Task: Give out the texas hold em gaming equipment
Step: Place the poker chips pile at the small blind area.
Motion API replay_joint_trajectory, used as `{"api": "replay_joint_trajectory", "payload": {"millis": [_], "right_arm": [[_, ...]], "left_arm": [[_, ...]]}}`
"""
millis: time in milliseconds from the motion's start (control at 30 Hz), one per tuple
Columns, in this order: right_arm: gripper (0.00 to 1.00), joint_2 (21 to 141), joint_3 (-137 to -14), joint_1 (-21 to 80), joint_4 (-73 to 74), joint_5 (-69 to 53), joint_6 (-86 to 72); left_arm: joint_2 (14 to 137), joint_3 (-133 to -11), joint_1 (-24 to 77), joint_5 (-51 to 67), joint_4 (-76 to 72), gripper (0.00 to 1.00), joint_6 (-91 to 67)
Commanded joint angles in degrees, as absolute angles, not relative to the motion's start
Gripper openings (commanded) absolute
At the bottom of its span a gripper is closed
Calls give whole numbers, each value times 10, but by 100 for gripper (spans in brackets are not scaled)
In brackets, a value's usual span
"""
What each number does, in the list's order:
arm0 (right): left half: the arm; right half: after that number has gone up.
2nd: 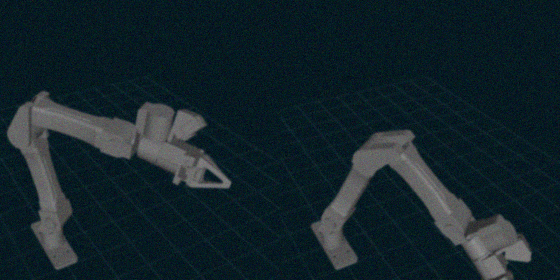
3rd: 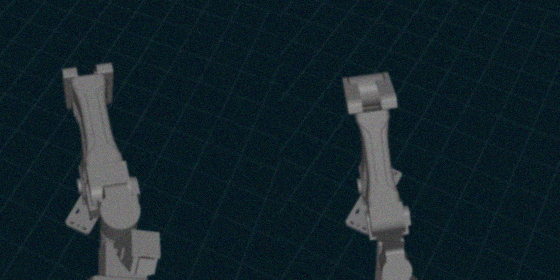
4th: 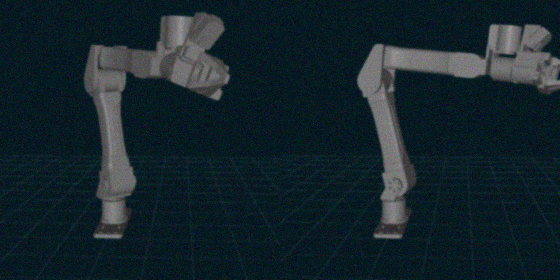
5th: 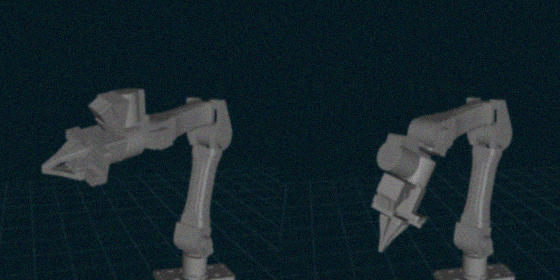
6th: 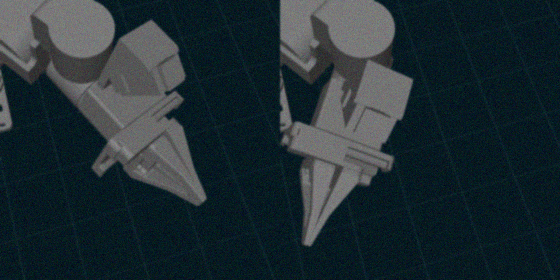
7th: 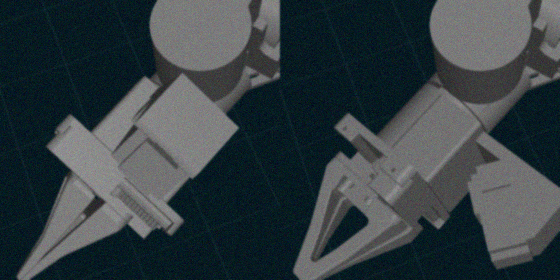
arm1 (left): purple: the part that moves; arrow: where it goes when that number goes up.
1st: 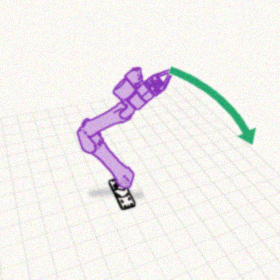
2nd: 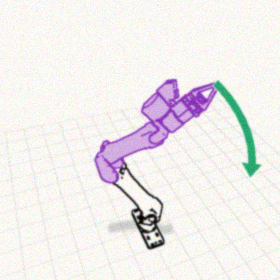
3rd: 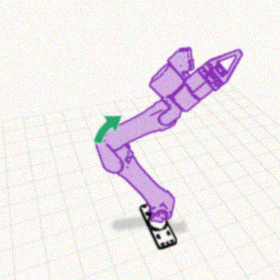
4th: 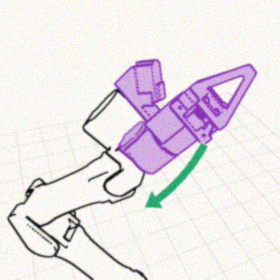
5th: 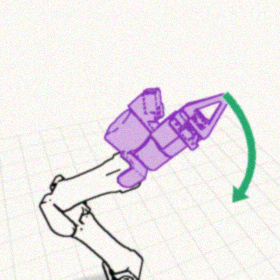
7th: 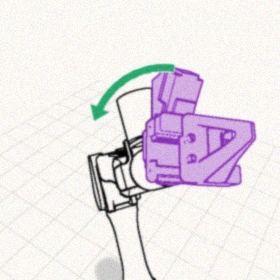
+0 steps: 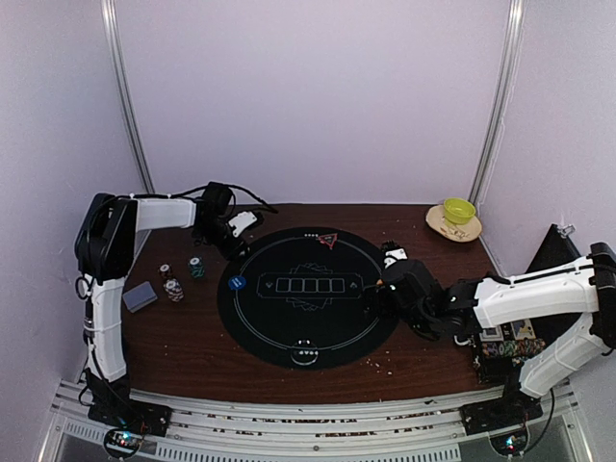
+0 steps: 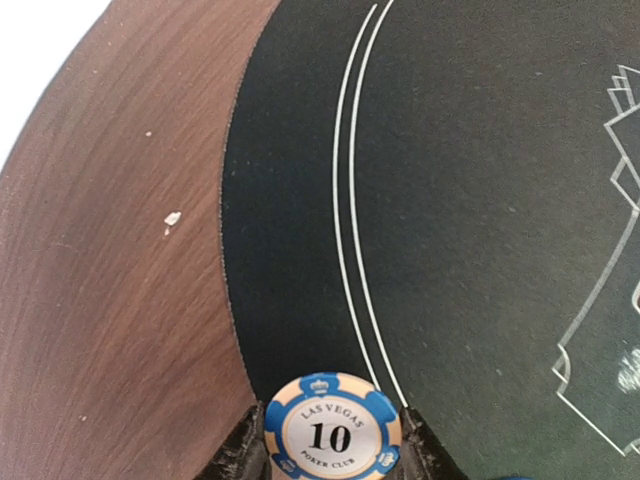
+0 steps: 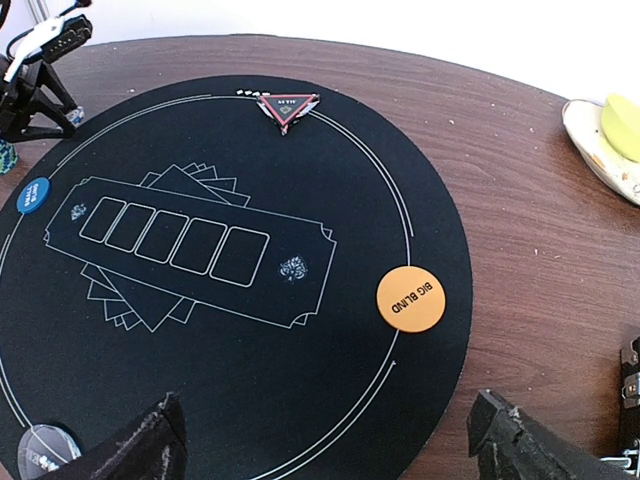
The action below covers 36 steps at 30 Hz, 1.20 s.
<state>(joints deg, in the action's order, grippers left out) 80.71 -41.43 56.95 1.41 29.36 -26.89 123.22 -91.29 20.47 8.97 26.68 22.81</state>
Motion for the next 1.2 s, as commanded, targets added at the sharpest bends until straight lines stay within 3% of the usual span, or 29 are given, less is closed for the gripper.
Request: {"api": "replay_joint_trajectory", "payload": {"millis": [0, 500, 767, 900, 1100, 1167], "right_arm": [[100, 817, -424, 574, 3, 305, -264], [100, 830, -429, 574, 8, 306, -264], [100, 830, -430, 574, 9, 307, -263], [100, 833, -432, 574, 11, 308, -262], [100, 833, -432, 574, 13, 308, -263], [100, 832, -432, 574, 13, 308, -262]], "left_arm": [[1260, -948, 207, 85, 247, 29, 215], [1323, -1006, 207, 69, 253, 31, 207], [1312, -1003, 207, 87, 268, 60, 208], [1281, -1002, 207, 98, 277, 66, 207], [1167, -969, 204, 95, 282, 96, 203], [1120, -943, 201, 87, 287, 98, 203]]}}
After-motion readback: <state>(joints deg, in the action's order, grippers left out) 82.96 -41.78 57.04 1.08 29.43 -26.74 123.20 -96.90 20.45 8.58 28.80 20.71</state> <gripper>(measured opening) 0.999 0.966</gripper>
